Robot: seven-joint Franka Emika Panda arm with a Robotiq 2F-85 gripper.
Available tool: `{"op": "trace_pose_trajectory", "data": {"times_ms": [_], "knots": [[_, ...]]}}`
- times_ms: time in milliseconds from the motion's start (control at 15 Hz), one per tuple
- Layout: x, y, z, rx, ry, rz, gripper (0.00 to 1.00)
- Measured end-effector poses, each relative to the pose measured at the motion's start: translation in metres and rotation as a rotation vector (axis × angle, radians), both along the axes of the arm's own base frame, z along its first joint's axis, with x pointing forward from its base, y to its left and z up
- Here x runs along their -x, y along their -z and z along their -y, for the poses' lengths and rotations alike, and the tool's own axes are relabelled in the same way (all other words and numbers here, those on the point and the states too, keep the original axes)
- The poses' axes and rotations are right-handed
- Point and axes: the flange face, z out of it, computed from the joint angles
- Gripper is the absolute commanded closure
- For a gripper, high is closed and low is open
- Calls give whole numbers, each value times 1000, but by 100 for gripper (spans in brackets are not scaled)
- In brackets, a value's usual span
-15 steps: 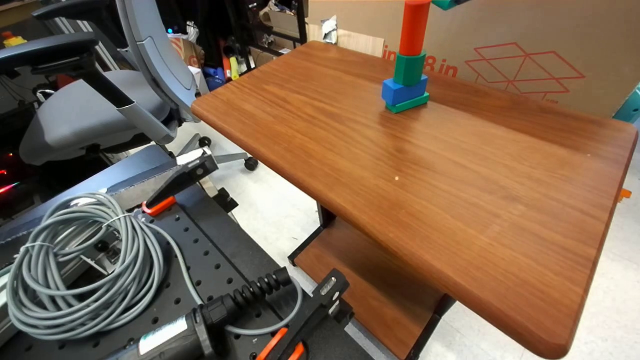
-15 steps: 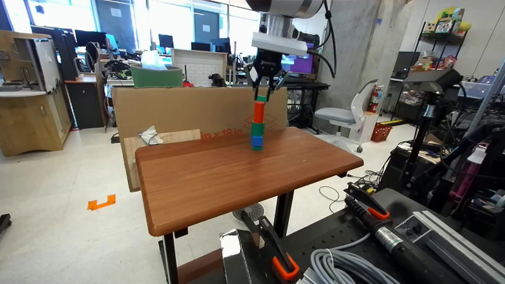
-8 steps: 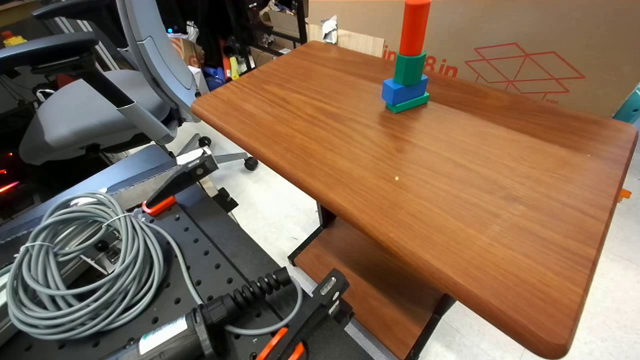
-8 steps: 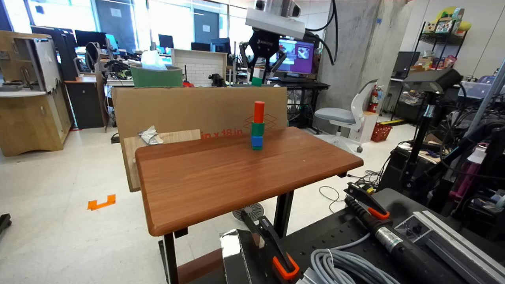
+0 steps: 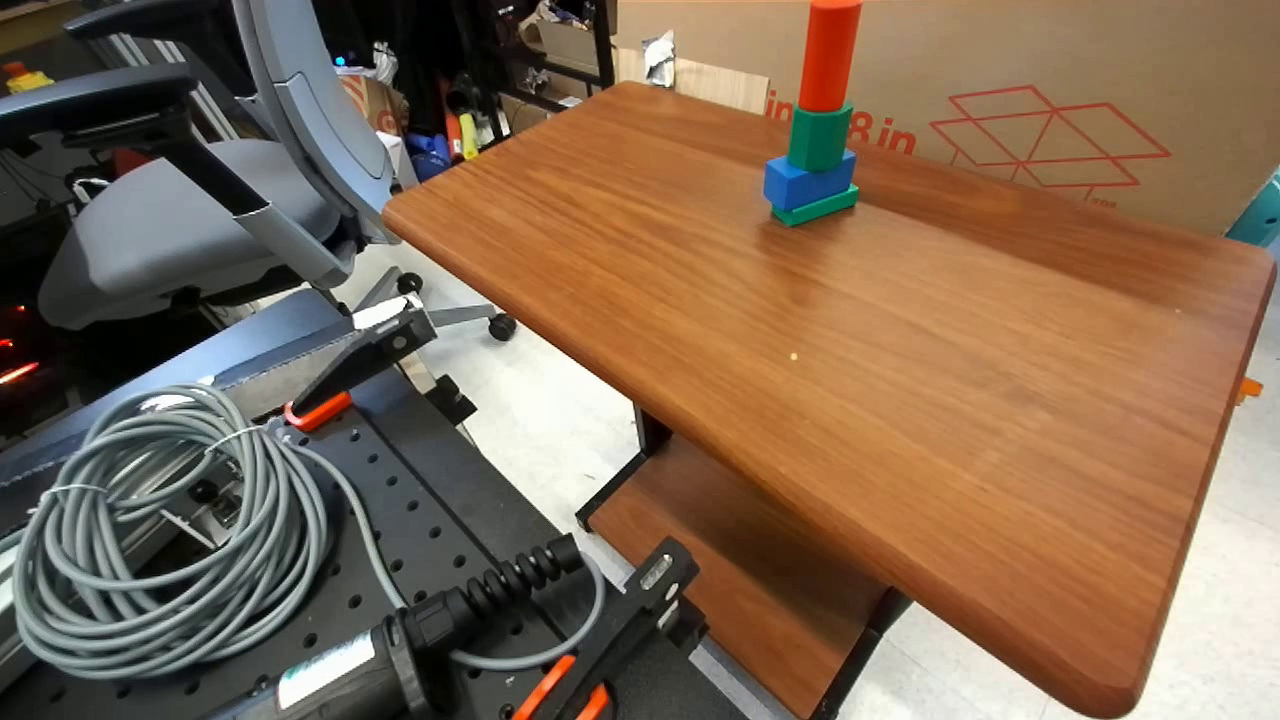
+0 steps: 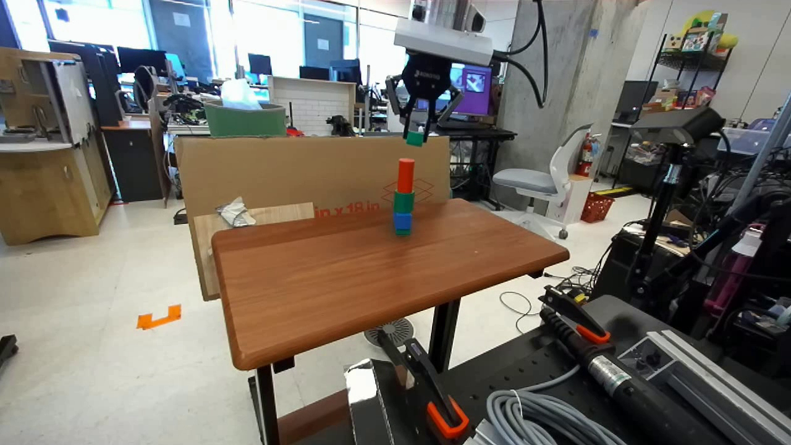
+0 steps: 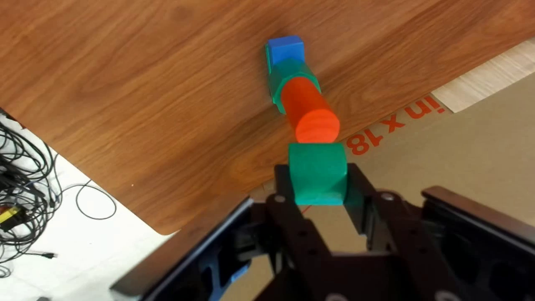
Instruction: Put the green block on the orange block
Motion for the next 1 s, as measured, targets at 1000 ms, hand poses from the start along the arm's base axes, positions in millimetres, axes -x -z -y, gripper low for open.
{"op": "trace_pose_trajectory", "data": {"times_ms": [1000], "knots": [[4,9,-1,-34,71,-77,91]]}}
